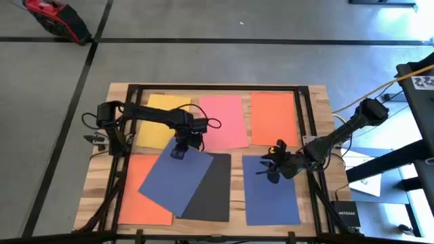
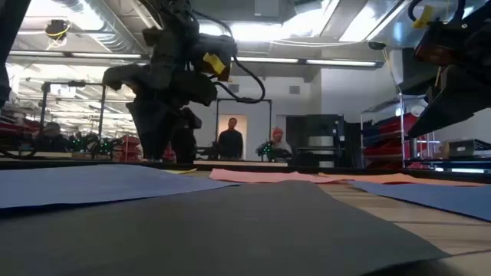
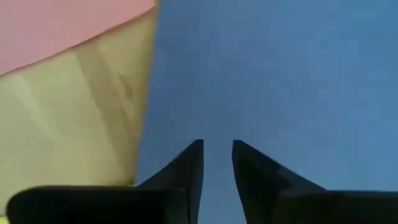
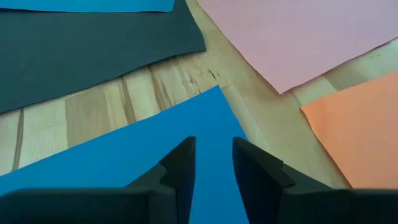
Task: Organize paper
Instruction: Stack the blue paper on top of the blue paper on the table
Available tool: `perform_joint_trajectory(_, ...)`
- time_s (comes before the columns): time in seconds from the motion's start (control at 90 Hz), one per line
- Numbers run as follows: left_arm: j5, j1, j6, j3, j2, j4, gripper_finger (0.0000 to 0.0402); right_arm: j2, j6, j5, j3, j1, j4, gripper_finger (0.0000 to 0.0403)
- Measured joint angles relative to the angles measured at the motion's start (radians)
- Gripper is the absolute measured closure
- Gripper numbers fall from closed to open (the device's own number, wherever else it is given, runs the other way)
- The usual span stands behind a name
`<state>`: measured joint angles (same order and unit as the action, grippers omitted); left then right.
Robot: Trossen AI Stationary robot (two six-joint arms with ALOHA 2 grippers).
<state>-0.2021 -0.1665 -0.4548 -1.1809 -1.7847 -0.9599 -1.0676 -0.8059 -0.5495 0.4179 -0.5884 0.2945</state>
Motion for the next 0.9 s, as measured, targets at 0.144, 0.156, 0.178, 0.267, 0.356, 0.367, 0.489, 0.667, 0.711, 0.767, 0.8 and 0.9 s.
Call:
perform_joint_trajectory(0.144, 0.003, -0.027, 0.001, 0.0, 0.0, 0.007, 0.0289, 0.0, 0.0, 0.0, 0.0, 0.0, 0.0, 0.0308)
perform_joint_trajectory(0.156, 0.004, -0.029, 0.001, 0.0, 0.0, 0.008, 0.0287, 0.0, 0.0, 0.0, 0.0, 0.0, 0.0, 0.0308)
perform_joint_trajectory(0.178, 0.007, -0.034, 0.001, 0.0, 0.0, 0.01, 0.0282, 0.0, 0.0, 0.0, 0.0, 0.0, 0.0, 0.0308)
perform_joint_trajectory(0.267, 0.008, -0.053, 0.001, 0.0, 0.0, 0.012, 0.0265, 0.0, 0.0, 0.0, 0.0, 0.0, 0.0, 0.0308)
perform_joint_trajectory(0.356, 0.01, -0.066, 0.007, 0.0, 0.0, -0.002, 0.0252, 0.0, 0.0, 0.0, 0.0, 0.0, 0.0, 0.0308)
perform_joint_trajectory(0.367, 0.01, -0.068, 0.008, 0.0, 0.0, -0.004, 0.0251, 0.0, 0.0, 0.0, 0.0, 0.0, 0.0, 0.0308)
perform_joint_trajectory(0.489, 0.01, -0.073, -0.002, 0.0, 0.0, -0.006, 0.0243, 0.0, 0.0, 0.0, 0.0, 0.0, 0.0, 0.0308)
perform_joint_trajectory(0.667, 0.009, -0.073, -0.028, 0.0, -0.002, 0.0, 0.0242, 0.0, 0.0, 0.0, 0.0, 0.0, 0.0, 0.0308)
perform_joint_trajectory(0.711, 0.009, -0.077, -0.027, 0.0, -0.007, -0.001, 0.0242, 0.0, 0.001, 0.0, 0.0, 0.0, 0.0, 0.0308)
perform_joint_trajectory(0.767, 0.01, -0.079, -0.024, 0.0, -0.02, -0.005, 0.0242, 0.0, 0.001, 0.0, 0.0, 0.0, 0.0, 0.0308)
perform_joint_trajectory(0.8, 0.009, -0.079, -0.025, 0.0, -0.03, -0.007, 0.0242, 0.0, 0.001, 0.0, 0.0, 0.0, 0.0, 0.0308)
perform_joint_trajectory(0.9, 0.019, -0.079, -0.038, 0.0, -0.056, -0.004, 0.0242, 0.0, 0.001, 0.0, 0.0, 0.0, 0.0, 0.0308)
